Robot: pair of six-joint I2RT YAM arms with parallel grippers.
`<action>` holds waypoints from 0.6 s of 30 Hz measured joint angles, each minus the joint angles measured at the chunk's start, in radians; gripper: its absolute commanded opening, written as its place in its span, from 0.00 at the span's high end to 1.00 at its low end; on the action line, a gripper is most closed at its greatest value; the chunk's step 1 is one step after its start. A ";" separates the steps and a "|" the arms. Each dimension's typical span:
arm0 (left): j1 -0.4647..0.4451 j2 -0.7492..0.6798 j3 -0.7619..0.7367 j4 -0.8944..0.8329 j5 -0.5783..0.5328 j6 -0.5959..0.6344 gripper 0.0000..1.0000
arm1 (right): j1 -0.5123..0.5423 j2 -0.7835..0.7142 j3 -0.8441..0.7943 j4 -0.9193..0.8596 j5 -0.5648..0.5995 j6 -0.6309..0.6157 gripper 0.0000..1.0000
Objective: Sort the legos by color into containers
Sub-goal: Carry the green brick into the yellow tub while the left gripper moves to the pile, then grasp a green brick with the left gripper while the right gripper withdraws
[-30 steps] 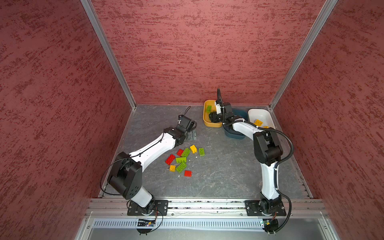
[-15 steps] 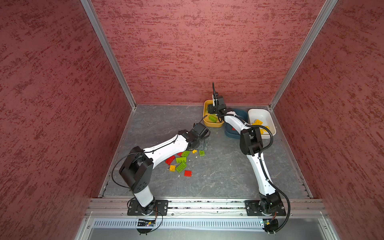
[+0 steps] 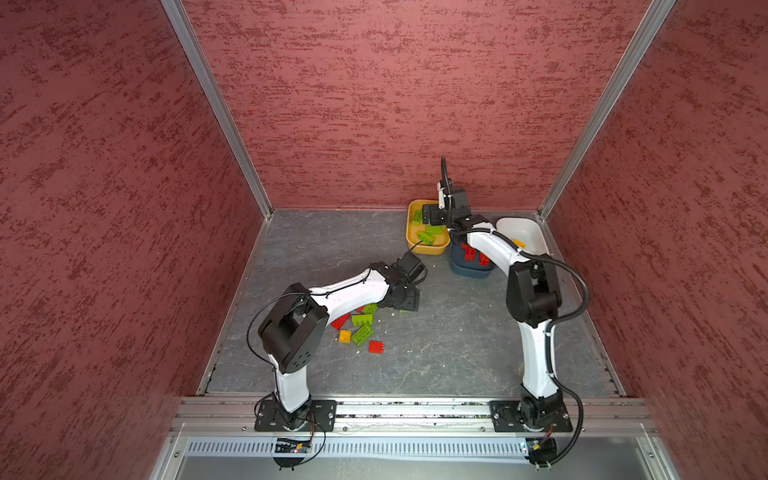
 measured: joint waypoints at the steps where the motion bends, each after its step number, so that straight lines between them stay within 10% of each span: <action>1: -0.002 0.016 0.008 -0.002 0.002 0.001 0.24 | 0.000 -0.056 -0.058 0.041 0.000 0.007 0.01; 18: -0.010 0.192 0.106 0.001 -0.021 0.039 0.32 | -0.001 -0.507 -0.663 0.256 0.081 0.110 0.01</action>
